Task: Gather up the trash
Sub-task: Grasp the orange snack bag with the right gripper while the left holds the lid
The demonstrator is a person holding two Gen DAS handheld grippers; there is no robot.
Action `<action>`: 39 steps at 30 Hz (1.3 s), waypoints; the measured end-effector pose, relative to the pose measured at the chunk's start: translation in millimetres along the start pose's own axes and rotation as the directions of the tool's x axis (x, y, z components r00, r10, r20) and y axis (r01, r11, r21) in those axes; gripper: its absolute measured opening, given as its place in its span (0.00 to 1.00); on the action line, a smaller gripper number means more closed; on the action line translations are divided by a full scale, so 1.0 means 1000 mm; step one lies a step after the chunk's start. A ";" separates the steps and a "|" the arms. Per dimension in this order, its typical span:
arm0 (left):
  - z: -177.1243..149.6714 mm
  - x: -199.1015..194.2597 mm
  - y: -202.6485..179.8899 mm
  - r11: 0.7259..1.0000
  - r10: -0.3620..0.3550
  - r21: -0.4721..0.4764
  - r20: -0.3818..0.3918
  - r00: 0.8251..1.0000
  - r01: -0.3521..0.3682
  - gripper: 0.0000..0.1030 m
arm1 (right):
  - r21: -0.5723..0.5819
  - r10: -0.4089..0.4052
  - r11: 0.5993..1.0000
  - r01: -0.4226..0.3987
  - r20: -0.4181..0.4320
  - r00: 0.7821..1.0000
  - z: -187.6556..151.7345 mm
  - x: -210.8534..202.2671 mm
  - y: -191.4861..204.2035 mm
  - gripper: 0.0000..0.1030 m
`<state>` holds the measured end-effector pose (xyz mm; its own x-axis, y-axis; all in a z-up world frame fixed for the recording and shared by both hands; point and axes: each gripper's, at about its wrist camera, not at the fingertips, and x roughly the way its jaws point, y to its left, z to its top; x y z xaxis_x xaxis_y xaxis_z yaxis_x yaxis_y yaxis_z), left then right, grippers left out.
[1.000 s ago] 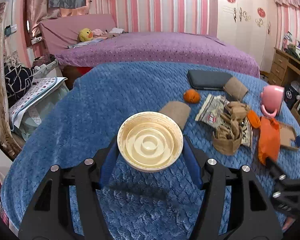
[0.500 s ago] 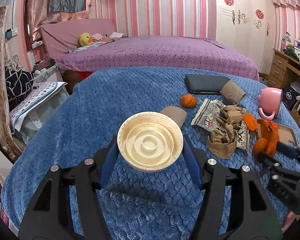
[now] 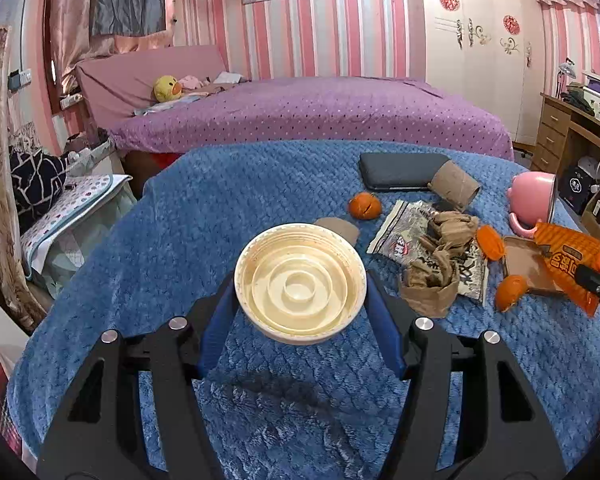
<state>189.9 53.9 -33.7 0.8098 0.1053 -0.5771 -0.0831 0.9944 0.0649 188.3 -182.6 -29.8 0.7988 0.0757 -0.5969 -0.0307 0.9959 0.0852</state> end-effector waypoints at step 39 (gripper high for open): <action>-0.012 -0.076 -0.113 0.991 -0.095 0.108 0.140 0.986 0.080 0.59 | 0.117 -0.104 0.989 0.085 0.160 0.982 -0.028 -0.104 -0.111 0.07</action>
<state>131.0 -66.9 -6.7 0.8874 0.0091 -0.4609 0.0449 0.9933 0.1061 92.3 -300.0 0.7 0.8836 -0.0370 -0.4667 0.1082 0.9860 0.1266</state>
